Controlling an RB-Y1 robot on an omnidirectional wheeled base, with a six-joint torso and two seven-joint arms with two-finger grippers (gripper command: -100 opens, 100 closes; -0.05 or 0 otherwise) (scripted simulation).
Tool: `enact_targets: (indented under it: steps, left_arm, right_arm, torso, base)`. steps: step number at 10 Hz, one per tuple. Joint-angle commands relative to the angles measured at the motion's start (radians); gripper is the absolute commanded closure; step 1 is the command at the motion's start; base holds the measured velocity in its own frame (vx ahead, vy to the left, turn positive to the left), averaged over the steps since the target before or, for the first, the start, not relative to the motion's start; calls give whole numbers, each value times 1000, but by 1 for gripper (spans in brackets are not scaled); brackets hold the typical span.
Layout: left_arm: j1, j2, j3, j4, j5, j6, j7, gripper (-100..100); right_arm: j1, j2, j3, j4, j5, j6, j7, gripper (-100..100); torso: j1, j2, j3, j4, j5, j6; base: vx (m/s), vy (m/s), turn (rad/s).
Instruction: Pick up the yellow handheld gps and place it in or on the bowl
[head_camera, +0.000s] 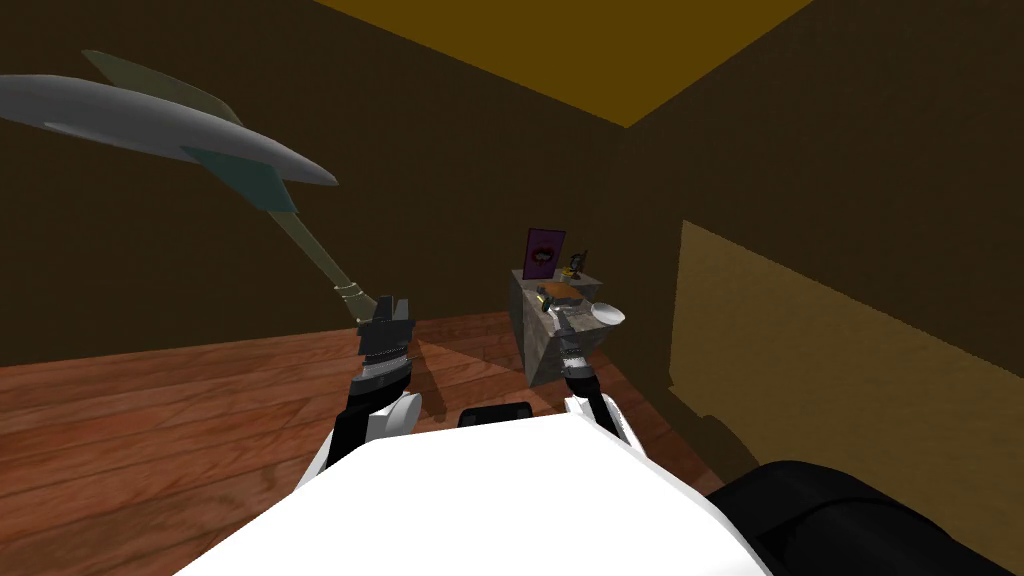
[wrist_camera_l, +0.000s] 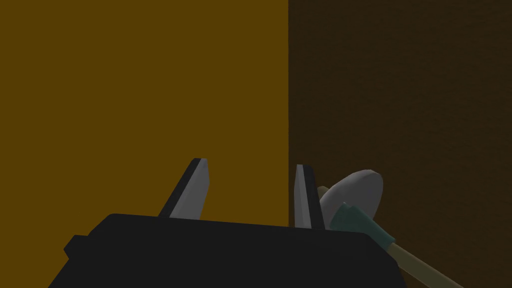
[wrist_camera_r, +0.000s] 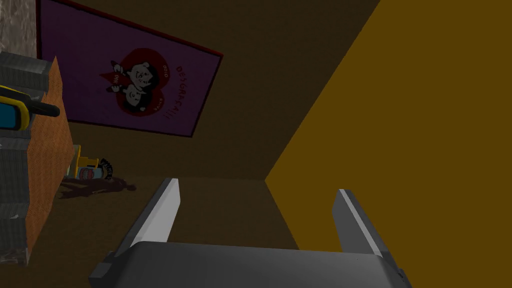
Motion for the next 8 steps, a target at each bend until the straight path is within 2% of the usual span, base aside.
enact_targets:
  steps: [1, 5, 8]
  left_arm:
    - [0, 0, 0, 0, 0, 0, 0, 0]
    - [0, 0, 0, 0, 0, 0, 0, 0]
    - [0, 0, 0, 0, 0, 0, 0, 0]
  right_arm:
    - [20, -8, 9, 36, 28, 2, 6, -100]
    - [44, -31, 11, 102, 111, 19, 40, -100]
    - [53, -60, -7, 144, 184, 31, 74, -100]
  torso:
    - [0, 0, 0, 0, 0, 0]
    - [1, -6, -3, -1, 0, 0]
    - [-4, -9, -5, -2, -1, 0]
  base:
    - [-38, 102, -106]
    - [19, 106, -75]
    - [82, 30, -23]
